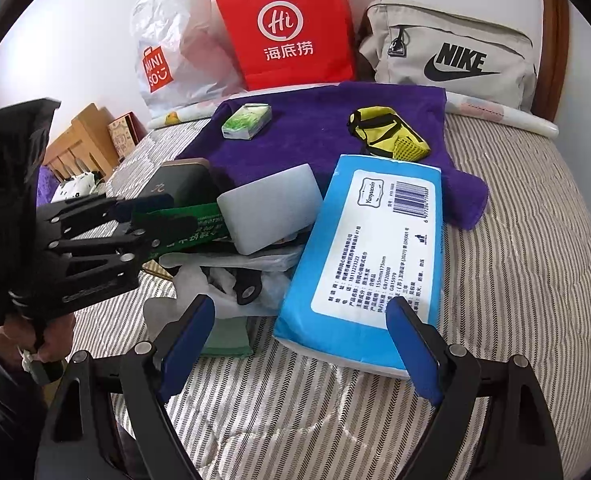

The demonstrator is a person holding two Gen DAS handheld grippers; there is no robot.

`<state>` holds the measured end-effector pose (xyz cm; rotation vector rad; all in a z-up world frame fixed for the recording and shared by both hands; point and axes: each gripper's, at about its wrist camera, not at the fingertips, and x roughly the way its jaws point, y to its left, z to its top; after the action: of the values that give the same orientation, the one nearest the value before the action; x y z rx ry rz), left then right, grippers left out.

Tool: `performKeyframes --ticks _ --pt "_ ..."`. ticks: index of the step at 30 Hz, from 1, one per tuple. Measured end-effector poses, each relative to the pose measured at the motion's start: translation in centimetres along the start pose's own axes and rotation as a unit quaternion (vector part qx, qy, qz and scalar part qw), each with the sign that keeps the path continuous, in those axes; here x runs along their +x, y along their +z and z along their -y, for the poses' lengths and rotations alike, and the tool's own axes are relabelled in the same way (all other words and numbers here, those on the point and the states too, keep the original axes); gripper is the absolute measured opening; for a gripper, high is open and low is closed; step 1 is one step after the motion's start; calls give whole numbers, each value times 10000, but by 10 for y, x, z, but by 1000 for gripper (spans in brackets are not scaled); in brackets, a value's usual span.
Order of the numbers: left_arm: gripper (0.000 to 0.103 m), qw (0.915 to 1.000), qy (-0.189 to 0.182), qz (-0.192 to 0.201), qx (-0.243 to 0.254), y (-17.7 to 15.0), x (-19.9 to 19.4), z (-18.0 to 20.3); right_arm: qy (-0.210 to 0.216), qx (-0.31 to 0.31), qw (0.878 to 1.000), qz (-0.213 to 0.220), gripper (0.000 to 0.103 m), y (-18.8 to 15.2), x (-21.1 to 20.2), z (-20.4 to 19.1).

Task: Organize soft objects
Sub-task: 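Grasp the green packet with the left tool beside the tea tin, then lift the green packet with the left tool while the right tool grasps the white sponge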

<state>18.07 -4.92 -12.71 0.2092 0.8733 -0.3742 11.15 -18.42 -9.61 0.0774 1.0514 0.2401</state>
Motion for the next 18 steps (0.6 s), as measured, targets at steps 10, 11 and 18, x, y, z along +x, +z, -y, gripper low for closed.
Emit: performKeyframes --ticks 10,11,18 --pt "7 9997 -253 68 -1 -2 -12 -1 -45 10 10000 59 87 1 1 3" --pt "7 9993 -325 140 -125 -3 -20 -5 -47 -6 10000 54 87 2 2 2" --pt "7 9962 -530 474 -509 -12 -67 -27 -18 -92 9999 44 87 3 2 -7"
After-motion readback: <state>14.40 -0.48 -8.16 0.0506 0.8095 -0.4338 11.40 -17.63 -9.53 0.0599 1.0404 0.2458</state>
